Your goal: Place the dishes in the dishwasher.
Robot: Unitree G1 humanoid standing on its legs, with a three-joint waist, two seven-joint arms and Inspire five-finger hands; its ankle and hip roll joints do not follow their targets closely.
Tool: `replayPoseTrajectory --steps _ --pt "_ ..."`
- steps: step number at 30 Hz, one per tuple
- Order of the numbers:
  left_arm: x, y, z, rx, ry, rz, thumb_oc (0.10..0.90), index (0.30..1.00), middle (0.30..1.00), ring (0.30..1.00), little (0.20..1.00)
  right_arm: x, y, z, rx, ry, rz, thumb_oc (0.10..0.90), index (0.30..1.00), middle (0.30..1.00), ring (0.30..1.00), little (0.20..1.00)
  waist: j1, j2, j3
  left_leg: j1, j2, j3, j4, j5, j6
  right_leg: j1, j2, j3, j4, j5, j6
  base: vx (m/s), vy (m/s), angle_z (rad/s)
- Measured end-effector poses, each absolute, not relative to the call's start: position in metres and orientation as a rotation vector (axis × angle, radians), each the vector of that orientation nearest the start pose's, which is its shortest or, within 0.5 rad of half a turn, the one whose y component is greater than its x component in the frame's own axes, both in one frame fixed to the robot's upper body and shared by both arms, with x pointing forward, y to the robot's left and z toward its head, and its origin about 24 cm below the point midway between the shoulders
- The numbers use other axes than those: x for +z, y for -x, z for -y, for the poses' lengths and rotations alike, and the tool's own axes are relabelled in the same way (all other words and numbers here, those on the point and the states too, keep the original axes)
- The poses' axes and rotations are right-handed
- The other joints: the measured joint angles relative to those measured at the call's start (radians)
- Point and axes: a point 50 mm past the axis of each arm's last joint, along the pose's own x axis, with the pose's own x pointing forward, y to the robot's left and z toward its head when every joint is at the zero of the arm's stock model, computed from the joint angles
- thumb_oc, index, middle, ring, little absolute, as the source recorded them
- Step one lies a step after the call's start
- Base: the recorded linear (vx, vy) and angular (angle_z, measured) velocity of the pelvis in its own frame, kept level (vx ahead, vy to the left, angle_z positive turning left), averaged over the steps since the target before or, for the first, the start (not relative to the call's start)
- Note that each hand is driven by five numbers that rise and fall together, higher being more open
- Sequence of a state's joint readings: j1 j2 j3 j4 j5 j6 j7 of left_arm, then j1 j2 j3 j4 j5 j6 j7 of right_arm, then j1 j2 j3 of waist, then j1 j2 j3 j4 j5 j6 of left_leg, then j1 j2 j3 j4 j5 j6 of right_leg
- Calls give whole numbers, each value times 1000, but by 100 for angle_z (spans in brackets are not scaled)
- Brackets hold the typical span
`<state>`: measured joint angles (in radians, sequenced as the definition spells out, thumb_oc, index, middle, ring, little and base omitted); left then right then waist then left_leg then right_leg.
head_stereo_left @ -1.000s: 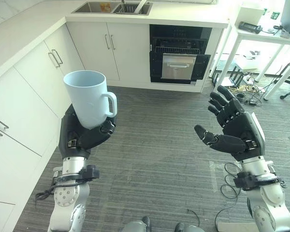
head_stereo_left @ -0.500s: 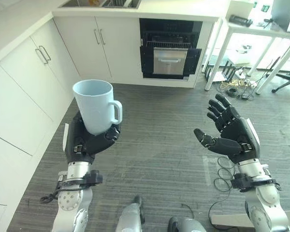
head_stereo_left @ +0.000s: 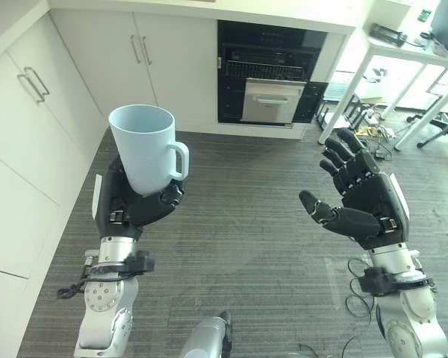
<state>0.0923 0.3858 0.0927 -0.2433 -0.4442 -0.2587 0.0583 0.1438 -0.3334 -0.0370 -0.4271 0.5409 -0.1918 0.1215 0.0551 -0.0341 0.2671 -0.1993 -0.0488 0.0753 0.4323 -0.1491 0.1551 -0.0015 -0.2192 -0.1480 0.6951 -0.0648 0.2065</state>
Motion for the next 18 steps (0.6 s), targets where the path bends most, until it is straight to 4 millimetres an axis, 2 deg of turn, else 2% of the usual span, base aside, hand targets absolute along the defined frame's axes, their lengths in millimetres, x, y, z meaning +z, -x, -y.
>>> replayPoseTrajectory --steps 1,2,3,4,5,6,7,8,9,10,11,13,15,16,17,18 --pt "120 -226 -231 83 56 419 400 300 300 300 300 135 -212 190 203 -200 468 800 900 900 900 900 0 1 2 33 -4 13 -24 -3 3 -113 -26 4 175 -5 -15 208 22 -1" --pt "118 -224 -232 86 50 406 400 300 300 300 300 132 -212 185 226 -203 454 800 900 900 900 900 2 11 1 67 1 27 -67 -1 -4 -168 -25 -28 162 -42 -55 185 -97 -22" --pt "117 -224 -233 83 30 397 400 300 300 300 300 130 -211 183 249 -195 437 800 900 900 900 900 0 16 0 107 2 34 -125 5 -10 -186 -17 -95 41 -63 -92 182 -148 -31" --pt "121 -224 -233 68 -2 403 400 300 300 300 300 127 -211 184 271 -172 418 800 900 900 900 900 4 19 -7 154 2 46 -185 16 -23 -182 43 -184 -221 -66 -137 259 -316 -36" --pt "123 -224 -234 78 0 412 400 300 300 300 300 126 -212 187 266 -162 414 800 900 900 900 900 1 28 -5 164 -7 60 -188 1 -62 -194 107 -228 -395 -41 -172 269 -323 -36" --pt "124 -229 -236 94 -1 421 400 300 300 300 300 126 -213 189 271 -166 423 800 900 900 900 900 1 -10 6 119 -33 64 -94 -9 -189 -233 80 -210 -408 -17 -161 443 -424 15" --pt "128 -234 -242 102 -29 424 400 300 300 300 300 126 -217 198 239 -175 447 800 900 900 900 900 -43 -83 18 36 -20 73 56 -126 -21 -331 -109 -68 -377 51 -63 399 -312 -23" --pt "113 -231 -244 157 10 366 400 300 300 300 300 121 -222 196 244 -185 416 800 900 900 900 900 -26 -52 30 67 -2 98 69 -156 -28 -375 -136 -49 -381 67 -72 481 -406 -14" --pt "106 -232 -244 171 26 336 400 300 300 300 300 118 -219 197 242 -187 403 800 900 900 900 900 -38 -18 44 87 12 90 65 -164 -30 -386 -138 -51 -382 68 -73 356 -316 -47" --pt "102 -229 -245 189 29 316 400 300 300 300 300 114 -215 195 256 -187 382 800 900 900 900 900 -53 1 54 119 12 85 28 -160 -32 -422 -145 -53 -376 67 -71 425 -427 5" --pt "101 -229 -245 191 28 312 400 300 300 300 300 111 -212 194 266 -185 369 800 900 900 900 900 -56 8 58 141 11 87 0 -159 -33 -440 -139 -54 -367 70 -78 436 -447 1" --pt "100 -228 -243 196 47 313 400 300 300 300 300 108 -211 193 287 -168 340 800 900 900 900 900 -55 22 67 253 10 70 -102 -150 -49 -405 -69 -95 -351 75 -117 444 -419 12" --pt "109 -227 -240 182 47 352 400 300 300 300 300 117 -210 190 320 -144 365 800 900 900 900 900 -53 20 66 337 14 55 -169 -150 -70 -352 10 -162 -317 58 -162 403 -350 33" --pt "114 -227 -239 176 51 374 400 300 300 300 300 124 -212 189 337 -131 391 800 900 900 900 900 -55 17 64 376 14 29 -194 -160 -88 -317 62 -167 -328 63 -172 373 -354 49" --pt "118 -225 -237 169 52 390 400 300 300 300 300 130 -214 188 345 -125 413 800 900 900 900 900 -55 10 60 408 9 19 -213 -169 -104 -292 92 -168 -340 68 -186 313 -299 53" --pt "119 -224 -235 161 57 402 400 300 300 300 300 133 -214 190 345 -113 425 800 900 900 900 900 -52 5 53 421 7 21 -200 -175 -124 -266 103 -166 -349 76 -268 309 -308 32"
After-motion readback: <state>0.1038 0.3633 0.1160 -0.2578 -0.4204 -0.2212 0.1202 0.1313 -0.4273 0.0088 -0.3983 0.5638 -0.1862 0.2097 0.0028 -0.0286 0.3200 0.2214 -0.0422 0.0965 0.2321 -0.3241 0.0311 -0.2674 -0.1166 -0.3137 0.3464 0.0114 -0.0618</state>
